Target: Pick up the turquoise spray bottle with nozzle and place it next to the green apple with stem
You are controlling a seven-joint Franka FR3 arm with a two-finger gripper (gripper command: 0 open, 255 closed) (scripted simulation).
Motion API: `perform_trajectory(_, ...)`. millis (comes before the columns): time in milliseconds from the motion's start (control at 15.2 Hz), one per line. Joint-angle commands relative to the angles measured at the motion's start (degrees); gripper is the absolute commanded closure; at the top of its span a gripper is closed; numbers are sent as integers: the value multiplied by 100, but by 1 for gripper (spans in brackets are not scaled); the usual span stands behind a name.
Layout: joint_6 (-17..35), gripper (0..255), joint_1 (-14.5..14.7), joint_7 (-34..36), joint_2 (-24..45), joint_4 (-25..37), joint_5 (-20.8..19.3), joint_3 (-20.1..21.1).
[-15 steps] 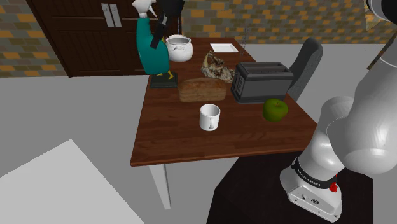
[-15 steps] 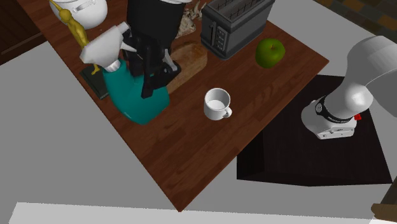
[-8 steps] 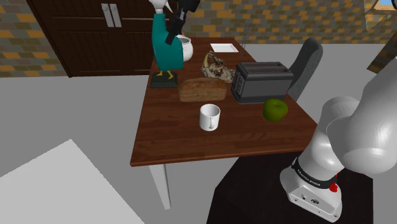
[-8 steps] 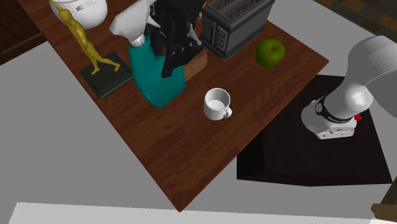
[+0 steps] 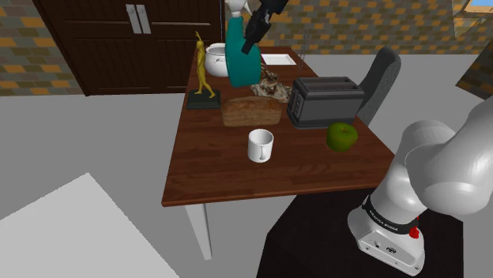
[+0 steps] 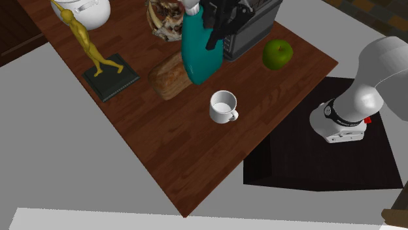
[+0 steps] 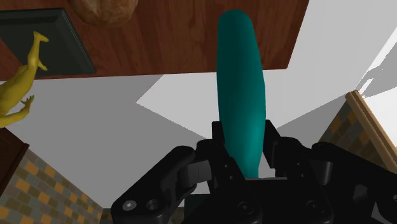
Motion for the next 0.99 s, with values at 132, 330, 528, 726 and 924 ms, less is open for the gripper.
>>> perform_trajectory(132,-222,255,-226,-282,-636,-499,-182,-208)
perform_trajectory(330,-448,255,-405,-492,-1042,-745,-333,-385)
perform_trajectory(528,-703,255,-592,-712,-1412,-927,-498,-582)
perform_trajectory(726,-984,255,-781,-945,-1738,-1044,-675,-801)
perform_trajectory(924,-1282,255,-968,-1194,-2017,-1096,-860,-1040)
